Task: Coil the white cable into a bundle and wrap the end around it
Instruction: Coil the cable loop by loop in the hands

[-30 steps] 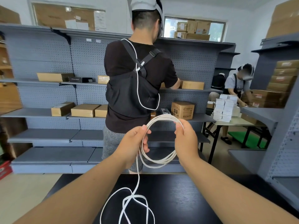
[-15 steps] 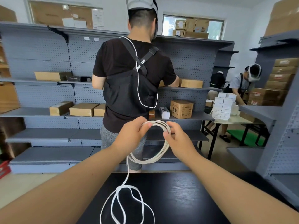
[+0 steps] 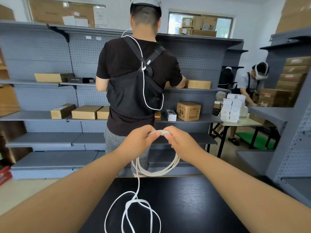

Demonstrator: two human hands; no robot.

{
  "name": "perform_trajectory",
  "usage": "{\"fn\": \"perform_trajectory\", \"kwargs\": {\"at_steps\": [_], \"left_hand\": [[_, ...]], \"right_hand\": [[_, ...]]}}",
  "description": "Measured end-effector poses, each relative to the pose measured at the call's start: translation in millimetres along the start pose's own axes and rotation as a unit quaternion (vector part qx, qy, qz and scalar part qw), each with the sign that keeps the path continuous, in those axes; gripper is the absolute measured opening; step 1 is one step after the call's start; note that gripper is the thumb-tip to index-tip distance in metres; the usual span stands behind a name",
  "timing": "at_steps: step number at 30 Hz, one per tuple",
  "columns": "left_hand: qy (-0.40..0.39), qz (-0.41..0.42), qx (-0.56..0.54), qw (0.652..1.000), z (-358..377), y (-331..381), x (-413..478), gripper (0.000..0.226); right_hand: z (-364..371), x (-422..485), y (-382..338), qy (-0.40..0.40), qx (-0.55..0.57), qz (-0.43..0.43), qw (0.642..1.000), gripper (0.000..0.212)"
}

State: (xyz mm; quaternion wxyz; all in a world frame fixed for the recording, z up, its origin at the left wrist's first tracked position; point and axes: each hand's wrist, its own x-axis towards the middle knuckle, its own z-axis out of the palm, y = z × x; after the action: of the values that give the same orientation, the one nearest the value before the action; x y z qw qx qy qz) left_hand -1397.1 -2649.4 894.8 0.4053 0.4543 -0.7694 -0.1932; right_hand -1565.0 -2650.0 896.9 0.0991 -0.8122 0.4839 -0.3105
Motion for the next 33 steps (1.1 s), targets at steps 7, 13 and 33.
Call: {"fn": "perform_trajectory", "kwargs": {"at_steps": [7, 13, 33], "left_hand": [[-0.093, -0.144, -0.276, 0.946, 0.5, -10.6, -13.2, 0.030], [-0.108, -0.152, -0.330, 0.925, -0.7, -14.7, -13.6, 0.029], [0.122, 0.009, 0.015, 0.992, 4.5, -8.4, -3.3, 0.023]], "right_hand": [[-14.8, -0.8, 3.7, 0.029, 0.050, 0.027, 0.998, 0.025], [-11.7, -2.3, 10.2, 0.145, 0.134, 0.074, 0.978, 0.024], [0.0, -6.4, 3.4, 0.043, 0.134, 0.038, 0.989, 0.022]]}}
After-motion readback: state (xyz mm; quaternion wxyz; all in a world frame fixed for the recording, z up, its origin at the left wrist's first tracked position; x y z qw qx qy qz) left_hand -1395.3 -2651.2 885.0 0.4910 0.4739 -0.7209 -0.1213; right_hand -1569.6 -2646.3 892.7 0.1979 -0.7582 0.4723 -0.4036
